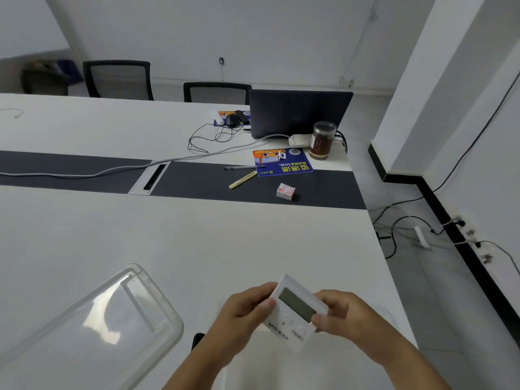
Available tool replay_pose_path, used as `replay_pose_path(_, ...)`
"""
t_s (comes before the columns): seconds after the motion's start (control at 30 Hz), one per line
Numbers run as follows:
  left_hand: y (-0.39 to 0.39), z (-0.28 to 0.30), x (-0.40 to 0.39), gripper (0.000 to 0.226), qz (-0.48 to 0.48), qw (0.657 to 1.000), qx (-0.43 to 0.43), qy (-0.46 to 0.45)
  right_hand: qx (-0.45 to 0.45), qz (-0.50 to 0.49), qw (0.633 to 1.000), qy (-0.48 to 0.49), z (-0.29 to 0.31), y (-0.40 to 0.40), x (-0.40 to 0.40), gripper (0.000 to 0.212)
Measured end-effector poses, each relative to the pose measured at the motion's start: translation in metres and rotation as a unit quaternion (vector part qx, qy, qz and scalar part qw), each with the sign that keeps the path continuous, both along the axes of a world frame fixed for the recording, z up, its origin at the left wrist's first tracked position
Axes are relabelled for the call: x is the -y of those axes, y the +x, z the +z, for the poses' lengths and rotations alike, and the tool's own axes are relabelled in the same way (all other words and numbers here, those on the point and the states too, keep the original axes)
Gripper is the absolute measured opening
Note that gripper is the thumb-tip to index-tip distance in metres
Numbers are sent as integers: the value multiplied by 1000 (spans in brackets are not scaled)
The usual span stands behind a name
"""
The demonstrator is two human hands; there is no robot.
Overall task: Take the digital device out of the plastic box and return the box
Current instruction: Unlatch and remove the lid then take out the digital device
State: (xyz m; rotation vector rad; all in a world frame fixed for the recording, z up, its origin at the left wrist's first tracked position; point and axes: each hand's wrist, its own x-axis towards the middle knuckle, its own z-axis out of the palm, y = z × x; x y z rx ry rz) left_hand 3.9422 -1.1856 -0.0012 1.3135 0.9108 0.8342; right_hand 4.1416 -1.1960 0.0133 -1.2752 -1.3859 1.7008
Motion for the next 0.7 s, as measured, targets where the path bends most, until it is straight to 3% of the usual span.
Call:
replay_pose_path(0.13, 2, 2, -15, 23, 38, 998, -39, 12, -52, -29, 998, -27, 0, -4, -15, 26)
replay_pose_path(0.27, 3, -6, -29, 28, 192, 967, -162, 34, -34, -133, 990, 9, -3, -11, -38, 10)
replay_pose_path(0.33, -3, -14, -33, 29, 235, 941, -232, 69, 9, -186, 982, 19, -2, -15, -57, 23)
replay_pose_path(0.43, -17, -29, -35, 27, 206, 924, -310, 87, 87, -251, 964, 36, -13, -20, -93, 32)
replay_pose_path(0.63, -31, -49, -36, 15, 153, 944, -285, 62, 281, -267, 921, 30, -66, -39, -159, 18)
replay_pose_path(0.7, -32, -52, -38, 14, 154, 949, -272, 52, 313, -273, 909, 33, -80, -45, -176, 27)
